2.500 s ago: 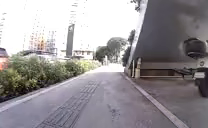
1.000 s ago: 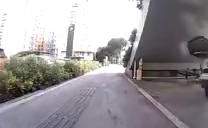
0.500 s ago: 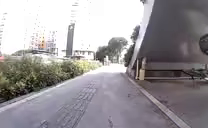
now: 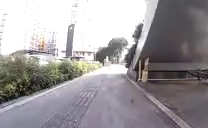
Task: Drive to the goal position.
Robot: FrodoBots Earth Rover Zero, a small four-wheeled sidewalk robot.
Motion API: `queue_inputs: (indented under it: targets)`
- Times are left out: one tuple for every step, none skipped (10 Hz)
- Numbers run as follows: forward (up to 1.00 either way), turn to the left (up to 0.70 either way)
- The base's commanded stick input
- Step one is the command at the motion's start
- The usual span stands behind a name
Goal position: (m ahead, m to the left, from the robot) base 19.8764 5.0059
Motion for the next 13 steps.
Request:
queue_inputs:
  targets:
    - [0.70,0.00]
    - [0.70,0.00]
    - [0.70,-0.04]
    - [0.70,-0.12]
    - [0.70,-0.14]
    - [0.70,-0.14]
    - [0.70,-0.09]
    - [0.70,-0.02]
    - [0.70,0.00]
    - [0.70,0.00]
    - [0.70,0.00]
    - [0.70,0.00]
    - [0.70,0.00]
